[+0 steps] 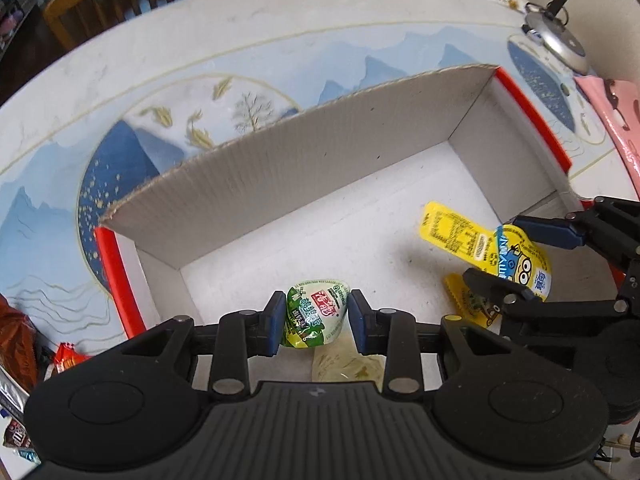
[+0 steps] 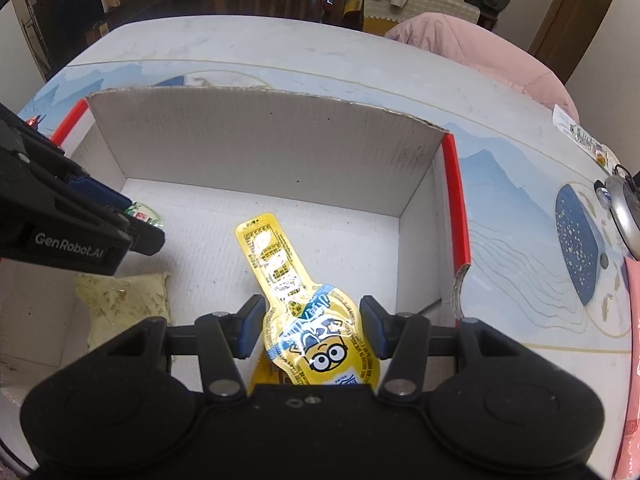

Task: Organize snacks
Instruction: 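Open the right gripper to drop the minion packet while the left releases the jelly cup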

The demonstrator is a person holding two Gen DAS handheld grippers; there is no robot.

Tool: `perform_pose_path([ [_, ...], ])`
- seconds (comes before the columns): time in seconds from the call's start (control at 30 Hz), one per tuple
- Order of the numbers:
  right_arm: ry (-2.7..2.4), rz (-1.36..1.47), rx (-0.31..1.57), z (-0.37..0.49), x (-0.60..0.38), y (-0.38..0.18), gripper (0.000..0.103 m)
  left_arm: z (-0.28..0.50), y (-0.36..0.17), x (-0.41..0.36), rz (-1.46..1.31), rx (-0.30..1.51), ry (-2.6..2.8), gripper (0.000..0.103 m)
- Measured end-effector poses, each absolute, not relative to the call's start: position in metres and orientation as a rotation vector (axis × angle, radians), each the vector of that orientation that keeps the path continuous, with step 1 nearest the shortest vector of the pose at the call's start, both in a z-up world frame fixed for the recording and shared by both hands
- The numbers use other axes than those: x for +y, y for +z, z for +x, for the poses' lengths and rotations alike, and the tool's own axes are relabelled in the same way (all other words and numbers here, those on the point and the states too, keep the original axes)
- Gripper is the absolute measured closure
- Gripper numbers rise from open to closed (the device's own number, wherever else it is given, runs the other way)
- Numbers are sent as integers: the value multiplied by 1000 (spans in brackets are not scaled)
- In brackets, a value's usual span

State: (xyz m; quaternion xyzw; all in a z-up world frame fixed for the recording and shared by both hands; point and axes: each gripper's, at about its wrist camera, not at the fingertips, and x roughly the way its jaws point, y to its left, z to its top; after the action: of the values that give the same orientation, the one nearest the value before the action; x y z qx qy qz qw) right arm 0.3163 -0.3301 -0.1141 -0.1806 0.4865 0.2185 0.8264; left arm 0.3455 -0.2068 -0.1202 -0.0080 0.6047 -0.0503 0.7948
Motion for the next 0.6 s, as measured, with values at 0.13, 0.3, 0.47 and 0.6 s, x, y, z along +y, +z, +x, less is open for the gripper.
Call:
perform_pose_path([
  [0.13, 470, -388, 1042, 318, -328, -116, 52, 349, -128, -204, -34, 1339, -108, 69],
  [0.3, 469, -399, 1051, 321, -326, -118, 52, 349, -132, -203, -36, 1363, -103, 69],
  [0.47, 470, -391, 1051, 321, -325, -117, 51, 351, -134, -201, -44, 1379, -101, 67],
  [0.6, 471, -387, 1042, 320, -326, -117, 49, 351, -132, -201, -50, 1376, -110, 66],
])
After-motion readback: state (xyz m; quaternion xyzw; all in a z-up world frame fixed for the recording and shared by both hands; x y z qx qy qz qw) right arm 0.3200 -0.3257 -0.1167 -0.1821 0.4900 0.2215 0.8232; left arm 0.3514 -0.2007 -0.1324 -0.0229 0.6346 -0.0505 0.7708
